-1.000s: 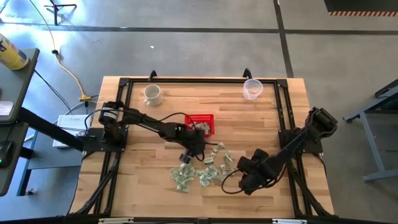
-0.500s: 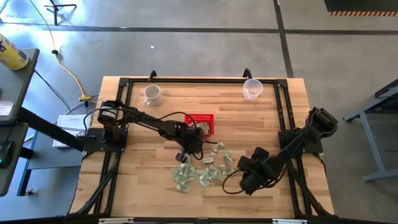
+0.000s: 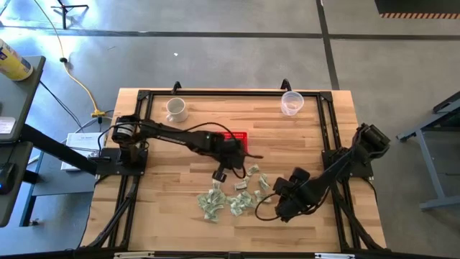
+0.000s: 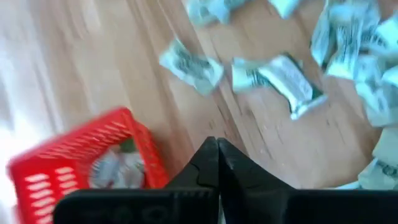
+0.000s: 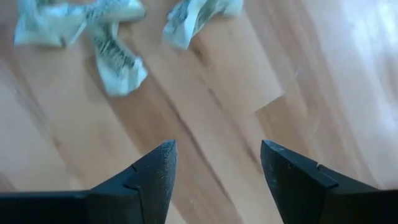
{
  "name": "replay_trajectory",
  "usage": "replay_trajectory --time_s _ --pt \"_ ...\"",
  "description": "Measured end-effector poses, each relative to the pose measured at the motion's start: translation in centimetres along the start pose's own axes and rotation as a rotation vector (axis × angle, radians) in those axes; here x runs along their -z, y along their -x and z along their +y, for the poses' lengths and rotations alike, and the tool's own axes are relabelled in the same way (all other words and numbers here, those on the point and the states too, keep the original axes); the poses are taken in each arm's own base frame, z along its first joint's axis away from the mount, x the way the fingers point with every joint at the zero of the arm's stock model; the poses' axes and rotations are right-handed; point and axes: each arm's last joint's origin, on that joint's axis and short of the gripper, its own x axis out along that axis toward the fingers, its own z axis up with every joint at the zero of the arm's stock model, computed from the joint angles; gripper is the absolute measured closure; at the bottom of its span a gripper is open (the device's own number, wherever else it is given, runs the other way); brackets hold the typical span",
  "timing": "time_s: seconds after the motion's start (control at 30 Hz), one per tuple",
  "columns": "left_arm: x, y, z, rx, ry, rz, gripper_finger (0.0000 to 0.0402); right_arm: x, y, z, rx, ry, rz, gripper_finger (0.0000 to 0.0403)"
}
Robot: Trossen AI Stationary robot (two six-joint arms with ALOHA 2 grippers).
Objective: Pick and place items into bin
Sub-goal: Put the truvia packet into the red bin, then put the stevia packet into the red bin
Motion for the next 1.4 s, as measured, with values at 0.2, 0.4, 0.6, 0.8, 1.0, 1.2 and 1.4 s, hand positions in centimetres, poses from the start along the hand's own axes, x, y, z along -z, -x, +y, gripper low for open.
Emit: replay_trajectory --time_s 0.2,0.4,0.6,0.8,1.0,1.2,1.4 --pt "1.0 0.6 4.6 -0.081 0.078 -0.032 0.0379 -0.9 -0.2 -0.4 0.021 -0.019 -0.042 0.0179" --pt "4.4 0.8 9.2 -0.043 0.210 -0.015 0.0359 -1.2 -0.3 -0.3 0.021 -0.031 -0.090 0.0178" --pt "5.6 0.9 10.2 0.081 0.372 -0.051 0.0341 -1.7 -1.9 -0.3 -0.067 -0.013 -0.041 0.0178" --pt "5.5 1.2 9.6 0.049 0.465 0.008 0.0275 -1.5 -5.1 -0.9 -0.181 -0.008 0.004 0.0178" --pt "5.8 2.7 8.2 -0.047 0.455 0.166 0.0198 -3.6 -3.1 -2.1 -0.118 0.096 -0.164 0.0178" --pt "6.0 5.3 6.3 -0.005 0.549 0.181 0.0183 -6.1 -3.3 -4.6 -0.133 0.098 -0.136 0.0178" --pt "7.7 6.4 3.8 -0.019 0.605 0.172 0.0210 -7.3 -4.0 -5.0 -0.228 0.224 -0.114 0.0178"
